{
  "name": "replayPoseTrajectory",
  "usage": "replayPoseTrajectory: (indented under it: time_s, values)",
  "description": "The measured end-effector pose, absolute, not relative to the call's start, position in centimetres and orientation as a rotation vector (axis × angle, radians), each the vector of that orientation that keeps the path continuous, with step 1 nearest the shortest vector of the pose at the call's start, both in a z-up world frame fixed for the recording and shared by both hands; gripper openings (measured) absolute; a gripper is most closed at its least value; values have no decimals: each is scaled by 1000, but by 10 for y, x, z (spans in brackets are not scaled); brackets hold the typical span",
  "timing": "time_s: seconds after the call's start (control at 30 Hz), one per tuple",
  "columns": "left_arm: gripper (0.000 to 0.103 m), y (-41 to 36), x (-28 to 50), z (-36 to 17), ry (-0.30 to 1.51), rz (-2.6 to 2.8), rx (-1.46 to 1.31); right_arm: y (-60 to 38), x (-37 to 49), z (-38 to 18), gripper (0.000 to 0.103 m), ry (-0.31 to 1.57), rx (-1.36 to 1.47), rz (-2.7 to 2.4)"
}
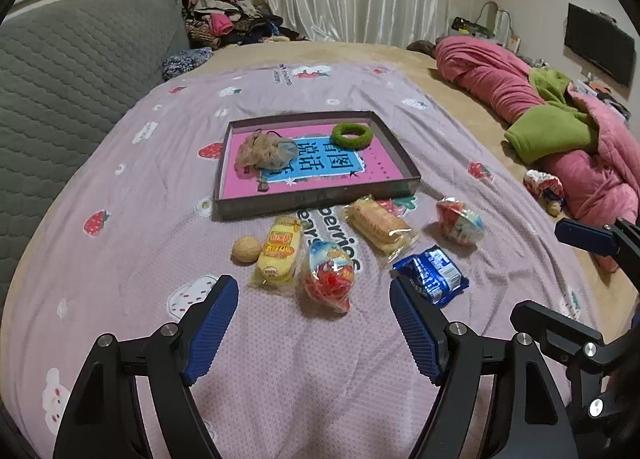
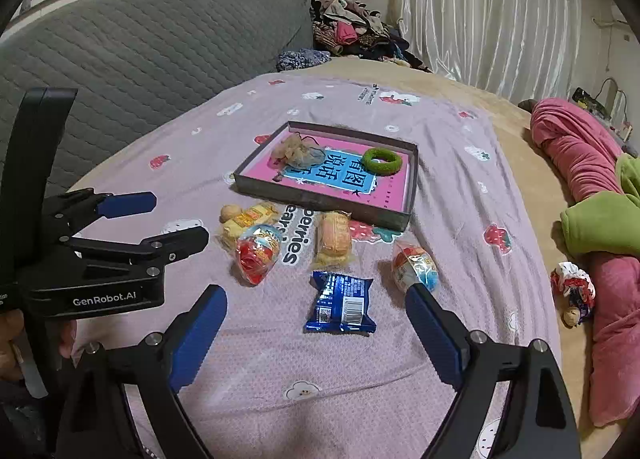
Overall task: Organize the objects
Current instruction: 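Move the right tool to the blue snack packet while the left tool reaches the red candy egg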
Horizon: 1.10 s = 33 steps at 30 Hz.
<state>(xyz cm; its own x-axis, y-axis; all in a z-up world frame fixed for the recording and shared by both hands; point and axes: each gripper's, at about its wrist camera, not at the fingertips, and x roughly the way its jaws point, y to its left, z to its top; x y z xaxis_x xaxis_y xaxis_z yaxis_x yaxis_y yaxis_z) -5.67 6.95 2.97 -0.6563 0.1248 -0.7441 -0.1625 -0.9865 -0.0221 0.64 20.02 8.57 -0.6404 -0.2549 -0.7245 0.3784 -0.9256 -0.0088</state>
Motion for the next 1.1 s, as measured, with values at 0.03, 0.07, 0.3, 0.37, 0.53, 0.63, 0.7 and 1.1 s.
replayPoseTrajectory:
  time_s: [0.03, 0.07, 0.3, 0.37, 0.53, 0.63, 0.7, 1.1]
  values:
    - [80, 70, -57, 27, 67, 2722, -1220, 199, 6, 83, 91, 225, 1096, -2551]
    - [80, 69, -57, 25, 65, 2718, -1223, 198, 5, 80, 91, 222, 1099, -2548]
    - [80, 77, -56, 1, 93, 2708, -1212, 199, 1, 56, 92, 243, 1121, -2576]
    - [80, 79, -57, -3, 91, 2704, -1213, 200, 0, 51, 92, 243, 1123, -2577]
    - [80, 80, -64, -12, 88, 2699, -1223, 207, -5, 42, 92, 197, 1139, -2580]
    - [80, 81, -68, -17, 98, 2695, -1232, 209, -8, 37, 92, 182, 1149, -2587]
    - [80, 81, -71, -22, 96, 2687, -1242, 211, -10, 32, 92, 164, 1154, -2591]
    - [80, 82, -89, -45, 77, 2656, -1299, 209, -23, 2, 93, 154, 1217, -2584]
